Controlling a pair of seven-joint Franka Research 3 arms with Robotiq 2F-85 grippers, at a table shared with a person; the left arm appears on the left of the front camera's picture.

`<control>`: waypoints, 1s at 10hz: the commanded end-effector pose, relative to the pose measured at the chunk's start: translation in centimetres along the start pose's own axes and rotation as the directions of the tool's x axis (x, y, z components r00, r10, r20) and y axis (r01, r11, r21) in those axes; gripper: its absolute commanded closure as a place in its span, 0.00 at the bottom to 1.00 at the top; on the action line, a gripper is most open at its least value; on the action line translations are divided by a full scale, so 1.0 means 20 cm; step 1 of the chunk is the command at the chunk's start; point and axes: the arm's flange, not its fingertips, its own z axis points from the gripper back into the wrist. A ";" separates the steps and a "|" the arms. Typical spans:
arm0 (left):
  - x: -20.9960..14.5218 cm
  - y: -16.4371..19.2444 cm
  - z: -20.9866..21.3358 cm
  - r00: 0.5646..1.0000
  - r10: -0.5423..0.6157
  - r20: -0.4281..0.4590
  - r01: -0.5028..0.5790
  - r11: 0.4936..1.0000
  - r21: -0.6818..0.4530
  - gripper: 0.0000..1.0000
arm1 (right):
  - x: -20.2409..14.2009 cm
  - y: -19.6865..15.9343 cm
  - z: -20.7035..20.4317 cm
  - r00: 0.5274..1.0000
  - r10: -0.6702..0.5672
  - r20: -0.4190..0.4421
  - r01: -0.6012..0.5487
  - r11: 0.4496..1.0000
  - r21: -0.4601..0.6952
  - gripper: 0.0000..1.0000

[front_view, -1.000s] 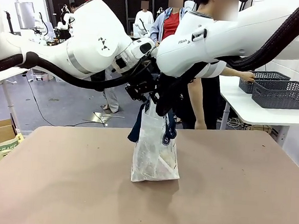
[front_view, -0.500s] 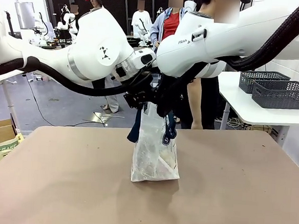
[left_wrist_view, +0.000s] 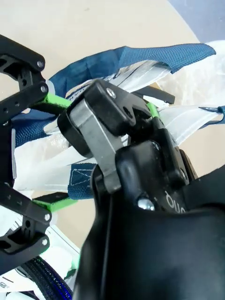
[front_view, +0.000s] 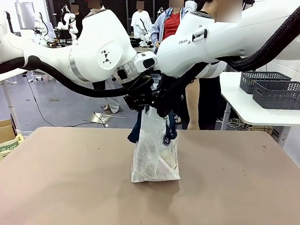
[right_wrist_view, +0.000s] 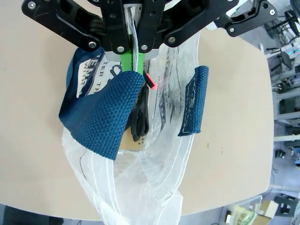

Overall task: Transfer purchased items from the store into the shopping bag.
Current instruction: Move the Reusable shopping bag to the right side of the table.

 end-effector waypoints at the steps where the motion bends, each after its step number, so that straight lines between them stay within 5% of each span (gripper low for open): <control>1: 0.00 -0.02 0.00 1.000 0.007 0.020 -0.008 0.999 0.042 0.59 | 0.02 0.01 -0.02 1.000 -0.016 0.010 0.015 0.999 0.036 1.00; 3: 0.00 -0.02 0.00 1.000 0.002 0.020 -0.003 0.999 0.046 0.98 | 0.01 0.00 -0.01 1.000 -0.015 0.011 0.014 0.999 0.036 1.00; 10: 0.00 -0.03 0.03 1.000 -0.023 0.014 0.022 0.998 0.060 1.00 | 0.01 0.00 0.00 1.000 -0.012 0.013 0.011 0.999 0.043 1.00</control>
